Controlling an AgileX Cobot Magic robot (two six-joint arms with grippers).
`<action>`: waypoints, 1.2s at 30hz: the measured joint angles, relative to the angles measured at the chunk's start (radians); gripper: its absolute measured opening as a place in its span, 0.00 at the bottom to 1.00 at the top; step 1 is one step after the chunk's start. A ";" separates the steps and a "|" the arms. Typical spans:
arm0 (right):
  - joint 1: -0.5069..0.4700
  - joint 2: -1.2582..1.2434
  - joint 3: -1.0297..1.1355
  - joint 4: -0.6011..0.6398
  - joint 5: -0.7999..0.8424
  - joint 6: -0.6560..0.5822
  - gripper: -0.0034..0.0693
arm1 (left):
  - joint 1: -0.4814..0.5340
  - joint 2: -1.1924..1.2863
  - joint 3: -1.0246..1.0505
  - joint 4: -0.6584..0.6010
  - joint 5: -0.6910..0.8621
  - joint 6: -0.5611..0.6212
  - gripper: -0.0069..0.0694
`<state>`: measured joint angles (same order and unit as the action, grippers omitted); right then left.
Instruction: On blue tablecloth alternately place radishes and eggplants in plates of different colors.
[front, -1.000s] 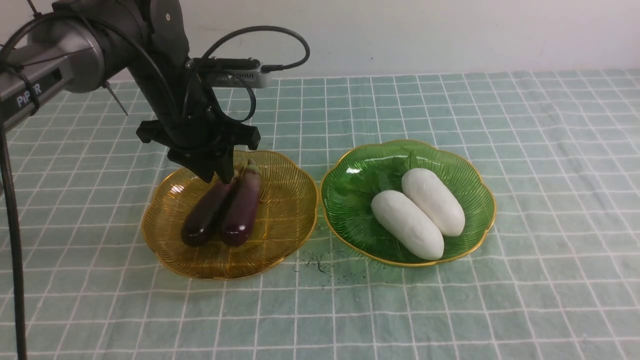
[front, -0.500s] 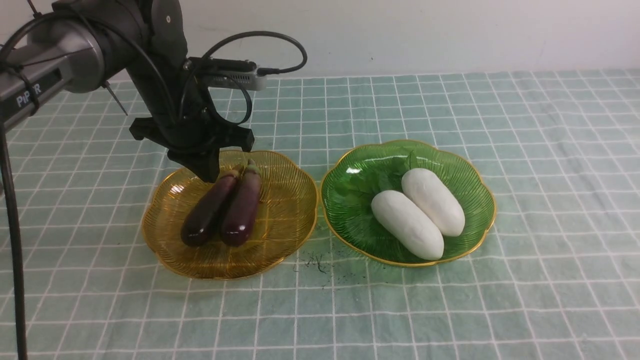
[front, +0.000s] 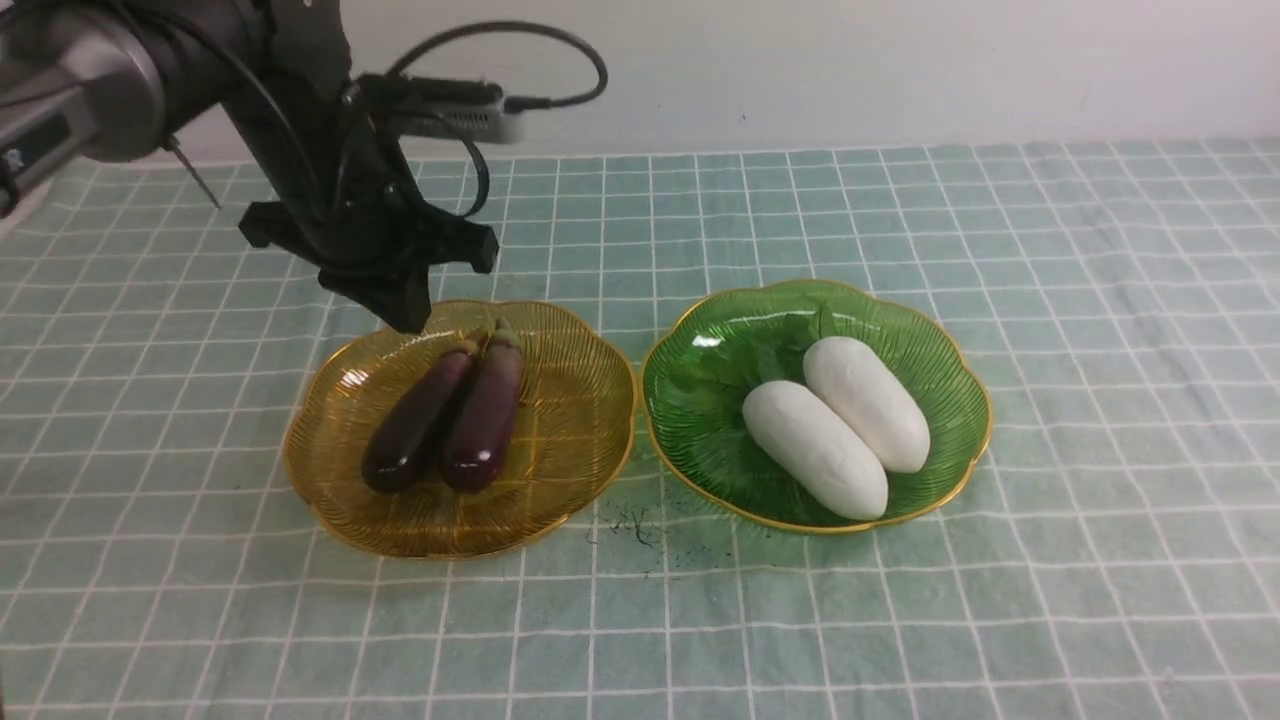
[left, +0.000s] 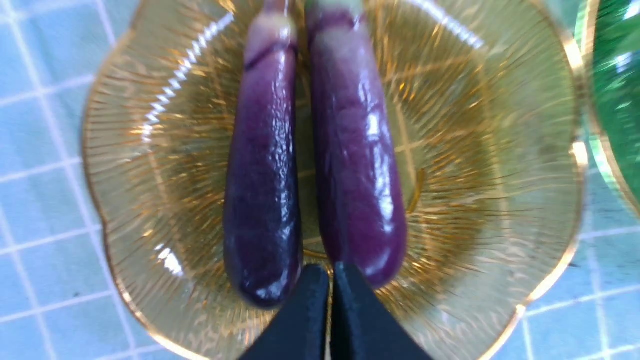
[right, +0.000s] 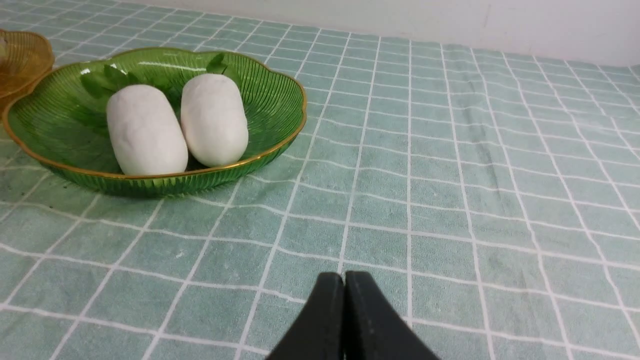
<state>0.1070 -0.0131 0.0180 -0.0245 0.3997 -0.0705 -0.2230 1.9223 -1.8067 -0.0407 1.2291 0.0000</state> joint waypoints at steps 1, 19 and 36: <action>0.000 0.000 0.000 0.000 -0.001 0.000 0.03 | 0.000 -0.005 0.000 0.000 0.000 0.000 0.08; -0.099 0.000 0.002 0.033 -0.011 0.000 0.03 | 0.000 -0.521 0.000 -0.002 0.030 0.048 0.08; -0.099 0.000 0.002 0.034 -0.012 -0.006 0.03 | 0.000 -1.205 0.670 0.021 -0.143 0.076 0.08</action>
<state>0.0078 -0.0131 0.0199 0.0095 0.3881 -0.0765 -0.2230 0.7174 -1.1364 -0.0197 1.0859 0.0757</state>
